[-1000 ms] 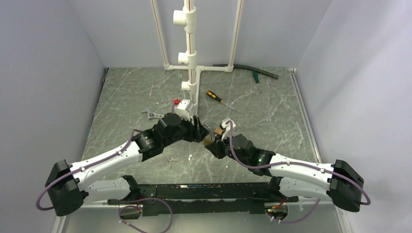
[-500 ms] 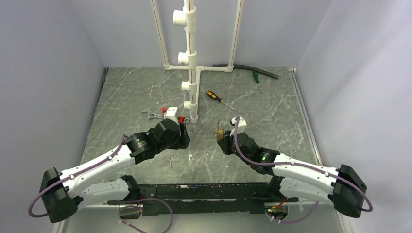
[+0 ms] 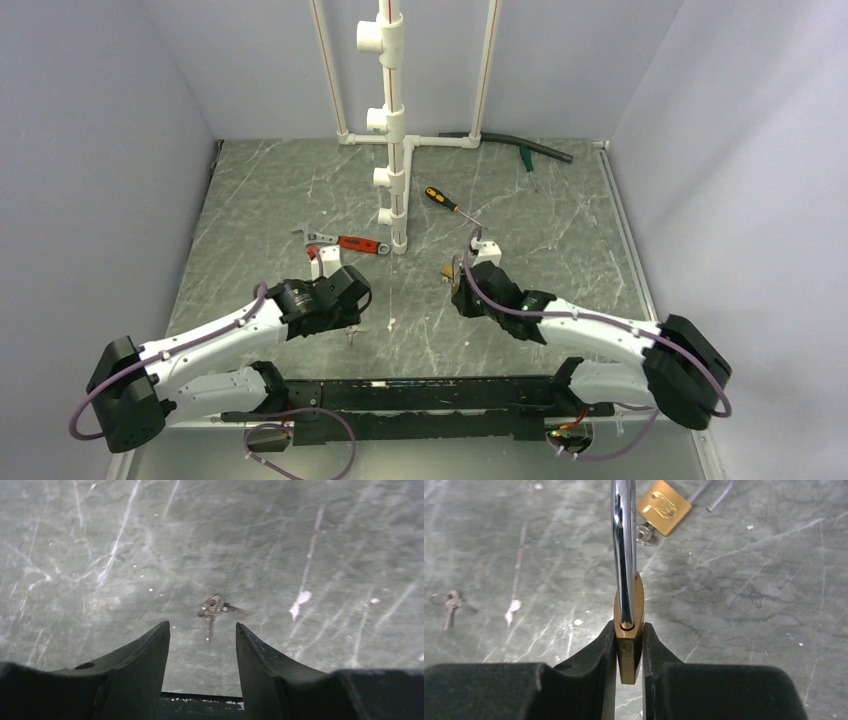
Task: Unlock with the key
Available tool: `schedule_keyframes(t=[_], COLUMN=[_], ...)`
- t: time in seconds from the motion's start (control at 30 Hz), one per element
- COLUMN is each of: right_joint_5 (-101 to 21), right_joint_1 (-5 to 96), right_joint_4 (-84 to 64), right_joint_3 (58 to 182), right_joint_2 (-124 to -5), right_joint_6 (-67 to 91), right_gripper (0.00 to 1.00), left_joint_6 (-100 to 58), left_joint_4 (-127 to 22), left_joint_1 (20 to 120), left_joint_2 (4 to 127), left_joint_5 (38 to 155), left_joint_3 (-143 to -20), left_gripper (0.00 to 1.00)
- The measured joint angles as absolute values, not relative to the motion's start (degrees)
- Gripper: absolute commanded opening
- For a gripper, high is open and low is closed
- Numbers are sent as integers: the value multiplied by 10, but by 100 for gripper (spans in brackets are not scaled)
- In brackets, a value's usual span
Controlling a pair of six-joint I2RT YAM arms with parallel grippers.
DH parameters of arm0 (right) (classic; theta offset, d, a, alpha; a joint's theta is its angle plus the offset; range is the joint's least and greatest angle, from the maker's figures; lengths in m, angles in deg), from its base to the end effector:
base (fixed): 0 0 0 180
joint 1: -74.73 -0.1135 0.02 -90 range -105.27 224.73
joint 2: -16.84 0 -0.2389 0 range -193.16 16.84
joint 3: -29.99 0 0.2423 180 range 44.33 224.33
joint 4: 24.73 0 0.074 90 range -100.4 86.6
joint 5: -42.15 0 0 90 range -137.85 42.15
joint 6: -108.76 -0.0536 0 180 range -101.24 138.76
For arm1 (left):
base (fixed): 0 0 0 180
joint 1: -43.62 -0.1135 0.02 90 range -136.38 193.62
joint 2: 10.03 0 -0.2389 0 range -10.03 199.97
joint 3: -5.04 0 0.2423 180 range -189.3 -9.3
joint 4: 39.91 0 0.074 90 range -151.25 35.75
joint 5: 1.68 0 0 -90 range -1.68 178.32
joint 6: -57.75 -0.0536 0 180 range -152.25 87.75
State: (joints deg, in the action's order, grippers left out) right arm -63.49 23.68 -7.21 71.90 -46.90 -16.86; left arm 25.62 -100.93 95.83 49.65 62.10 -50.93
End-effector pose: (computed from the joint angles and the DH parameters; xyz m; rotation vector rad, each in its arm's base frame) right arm 0.1598 0.1747 0.1580 -0.1588 2.2724 0.5112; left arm 0.1372 -0.1383 0.1936 -0.2557 2.5088 -0.1266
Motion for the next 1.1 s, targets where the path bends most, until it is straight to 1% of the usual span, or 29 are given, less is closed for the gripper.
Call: schedule_keyframes(t=[0.1, 0.17, 0.23, 0.3, 0.33, 0.37, 0.53, 0.67, 0.83, 1.03, 1.07, 1.1], right_joint_5=[-595, -574, -536, -506, -492, -482, -450, -444, -447, -452, -453, -454], right_joint_1=[269, 280, 287, 287, 287, 287, 292, 297, 300, 301, 301, 301], right_joint_4=[-63, -68, -75, -75, -75, -75, -84, -79, -63, -46, -44, -43], right_joint_3=[739, 744, 752, 762, 767, 773, 783, 783, 781, 780, 780, 780], right_joint_2=[-535, -561, -573, -588, -596, -604, -622, -624, -623, -619, -618, -617], right_joint_6=[-177, -179, -181, -182, -182, -183, -184, -186, -183, -177, -176, -174], right_gripper=[0, 0, 0, 4, 9, 16, 33, 40, 49, 51, 51, 51], left_joint_6=[276, 281, 283, 282, 279, 273, 249, 228, 214, 208, 207, 206], left_joint_4=[-1022, -1021, -1018, -1007, -998, -987, -922, -882, -846, -813, -808, -803], left_joint_1=[953, 949, 945, 939, 937, 934, 922, 914, 907, 898, 897, 896], left_joint_2=[508, 513, 516, 519, 520, 522, 528, 538, 551, 560, 562, 564], left_joint_5=[615, 615, 617, 622, 626, 632, 660, 679, 695, 705, 705, 705], left_joint_3=[-495, -481, -470, -460, -454, -448, -417, -404, -394, -385, -384, -384], left_gripper=[49, 46, 41, 40, 40, 40, 37, 34, 27, 24, 23, 20])
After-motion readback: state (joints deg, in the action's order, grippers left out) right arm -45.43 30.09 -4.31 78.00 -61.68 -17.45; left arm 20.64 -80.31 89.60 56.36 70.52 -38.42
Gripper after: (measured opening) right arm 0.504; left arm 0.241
